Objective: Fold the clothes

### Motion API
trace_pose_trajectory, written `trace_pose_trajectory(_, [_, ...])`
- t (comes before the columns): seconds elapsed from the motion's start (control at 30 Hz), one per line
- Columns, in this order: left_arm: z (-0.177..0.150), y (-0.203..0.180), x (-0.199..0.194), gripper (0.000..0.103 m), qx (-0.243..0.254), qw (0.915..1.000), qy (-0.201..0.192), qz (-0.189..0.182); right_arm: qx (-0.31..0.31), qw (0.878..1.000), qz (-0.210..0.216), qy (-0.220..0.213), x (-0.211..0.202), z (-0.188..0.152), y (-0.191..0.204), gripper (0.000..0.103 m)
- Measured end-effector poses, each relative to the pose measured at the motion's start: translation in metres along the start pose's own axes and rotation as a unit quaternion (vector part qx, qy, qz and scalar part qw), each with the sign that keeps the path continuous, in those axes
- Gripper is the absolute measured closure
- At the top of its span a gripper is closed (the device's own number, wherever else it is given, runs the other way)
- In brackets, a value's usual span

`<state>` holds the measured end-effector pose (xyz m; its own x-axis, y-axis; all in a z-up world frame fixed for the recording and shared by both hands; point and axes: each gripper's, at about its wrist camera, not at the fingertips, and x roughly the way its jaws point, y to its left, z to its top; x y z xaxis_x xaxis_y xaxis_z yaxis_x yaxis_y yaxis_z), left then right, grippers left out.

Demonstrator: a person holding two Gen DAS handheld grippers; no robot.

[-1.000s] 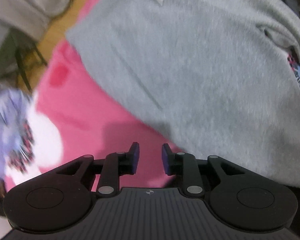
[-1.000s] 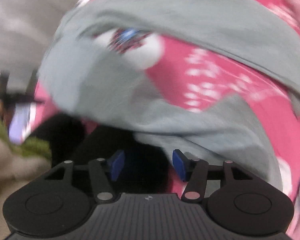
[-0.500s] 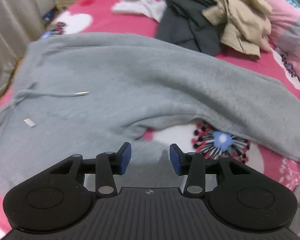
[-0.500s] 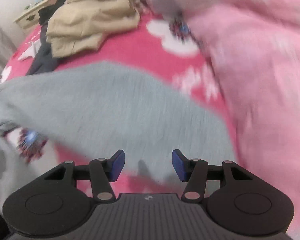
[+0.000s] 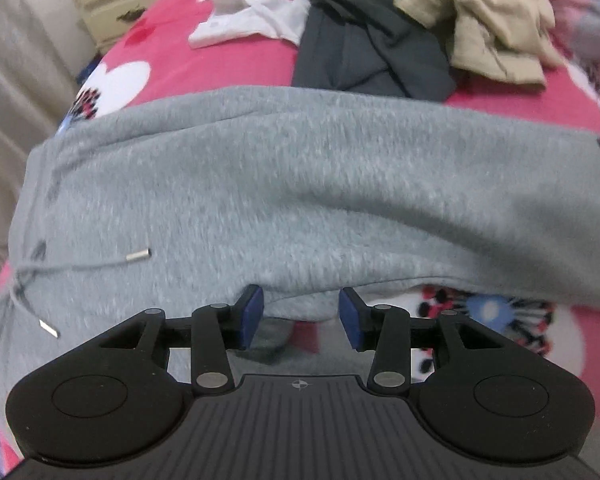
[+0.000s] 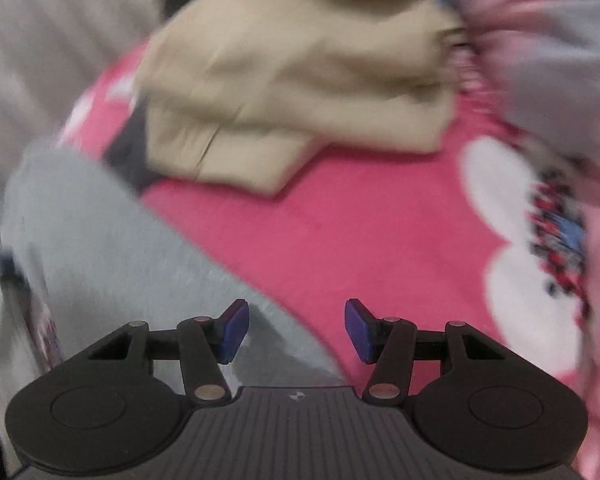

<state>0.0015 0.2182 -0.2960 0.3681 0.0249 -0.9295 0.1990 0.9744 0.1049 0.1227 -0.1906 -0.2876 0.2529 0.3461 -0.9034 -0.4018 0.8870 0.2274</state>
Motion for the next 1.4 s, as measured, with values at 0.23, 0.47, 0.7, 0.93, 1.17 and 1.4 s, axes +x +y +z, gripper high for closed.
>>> trace_pose_trajectory(0.23, [-0.005,-0.027,0.022,0.061,0.119,0.9919,0.017,0.041,-0.085,0.994,-0.069,0.005,0.002,0.000,0.029,0.094])
trace_pose_trajectory(0.47, [-0.017,-0.021,0.015,0.059,0.161,0.9863,0.011,0.032,-0.177,0.958,-0.224,-0.014,0.034,-0.006,0.049,0.050])
trace_pose_trajectory(0.7, [-0.062,0.070,-0.063,0.037,-0.003,0.9999,-0.008,0.009,-0.145,0.952,-0.257,-0.082,-0.041,0.010,0.087,0.037])
trace_pose_trajectory(0.93, [-0.154,0.194,-0.092,0.035,-0.242,0.9657,-0.001,0.095,-0.205,0.969,0.045,-0.132,-0.014,0.097,0.237,0.029])
trace_pose_trajectory(1.17, [-0.206,0.272,-0.069,0.035,-0.408,0.9083,-0.010,0.090,-0.275,0.954,0.109,-0.044,0.115,0.196,0.393,0.019])
trace_pose_trajectory(1.4, [-0.217,0.292,-0.045,0.036,-0.468,0.8833,-0.026,0.019,-0.259,0.963,0.077,-0.001,0.188,0.244,0.447,0.014])
